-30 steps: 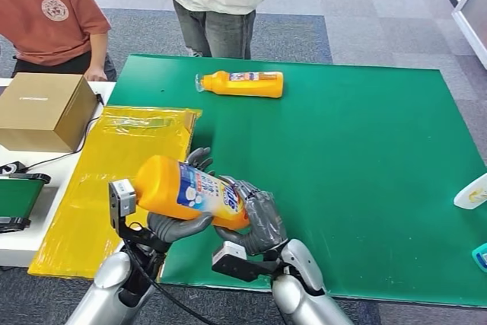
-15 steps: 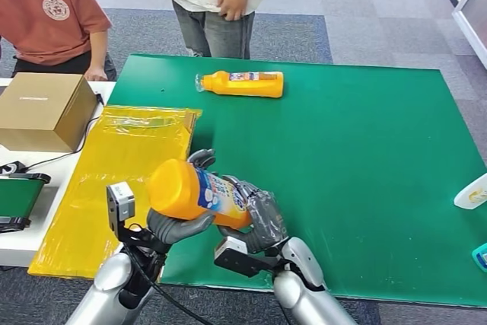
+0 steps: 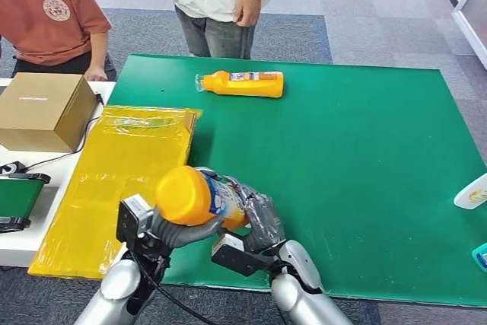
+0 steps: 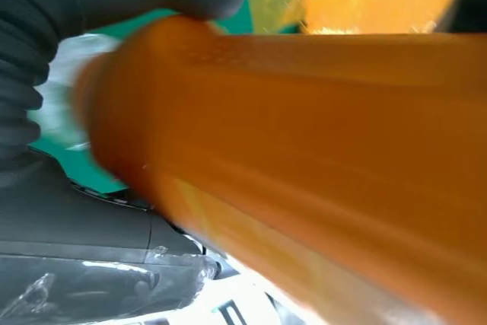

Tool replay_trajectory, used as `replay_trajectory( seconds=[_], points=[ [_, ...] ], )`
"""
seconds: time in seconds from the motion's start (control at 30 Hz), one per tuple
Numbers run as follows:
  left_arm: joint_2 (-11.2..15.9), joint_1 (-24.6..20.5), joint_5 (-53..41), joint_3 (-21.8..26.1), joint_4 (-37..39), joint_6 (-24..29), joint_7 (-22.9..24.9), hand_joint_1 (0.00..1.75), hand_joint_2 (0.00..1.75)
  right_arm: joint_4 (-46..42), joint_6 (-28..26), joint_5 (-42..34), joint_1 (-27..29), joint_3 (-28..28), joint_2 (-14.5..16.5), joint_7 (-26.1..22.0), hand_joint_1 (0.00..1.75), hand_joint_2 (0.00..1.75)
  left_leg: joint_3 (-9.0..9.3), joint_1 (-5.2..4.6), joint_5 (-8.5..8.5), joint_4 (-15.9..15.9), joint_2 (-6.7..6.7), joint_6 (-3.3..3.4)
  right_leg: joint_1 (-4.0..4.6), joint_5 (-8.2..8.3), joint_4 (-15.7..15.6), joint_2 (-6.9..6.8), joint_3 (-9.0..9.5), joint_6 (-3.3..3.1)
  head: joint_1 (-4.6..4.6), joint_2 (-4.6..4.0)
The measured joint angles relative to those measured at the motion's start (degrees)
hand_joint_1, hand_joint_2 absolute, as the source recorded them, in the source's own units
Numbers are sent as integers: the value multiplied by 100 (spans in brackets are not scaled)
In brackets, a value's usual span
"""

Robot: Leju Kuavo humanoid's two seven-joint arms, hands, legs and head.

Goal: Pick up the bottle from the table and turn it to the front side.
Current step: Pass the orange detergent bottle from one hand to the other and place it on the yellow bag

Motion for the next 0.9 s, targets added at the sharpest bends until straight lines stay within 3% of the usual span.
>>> replay_trajectory(
  seconds=[0.17,0.4,0.53,0.63,0.77,0.9],
  points=[
    [-43,208,-199,312,-373,985,-355,175,175,-288,244,-743,267,-372,-31,135,0,175,-4,0,0,0,0,0,0,0,0,-1,0,0,-1,0],
    [-68,514,-2207,1038,-1066,3267,-928,175,175,-1184,446,-1079,569,-1150,-125,276,0,175,-4,1,0,0,0,0,1,-1,0,-1,0,-1,-1,-1],
    [-76,615,-2897,1314,-1273,3730,-918,175,175,-1483,507,-1083,630,-1382,-150,288,0,175,-4,1,0,0,0,0,1,-1,0,-1,1,0,-1,-1],
    [-217,663,-4620,1593,-1322,4132,-895,175,175,-1609,580,-1113,645,-1488,-151,285,0,175,-3,0,0,0,-1,1,1,0,0,-1,2,1,0,-1],
    [-603,649,-7003,2324,-1305,4222,-905,175,175,-1685,691,-1263,583,-1545,-151,231,0,175,-3,-1,1,0,0,1,-1,6,0,0,0,2,-1,-1],
    [-763,609,-7469,2732,-1225,4225,-826,175,175,-1729,723,-1324,558,-1557,-151,201,0,175,-2,0,4,0,0,-1,-1,8,0,-1,0,3,-1,-1]
  ],
)
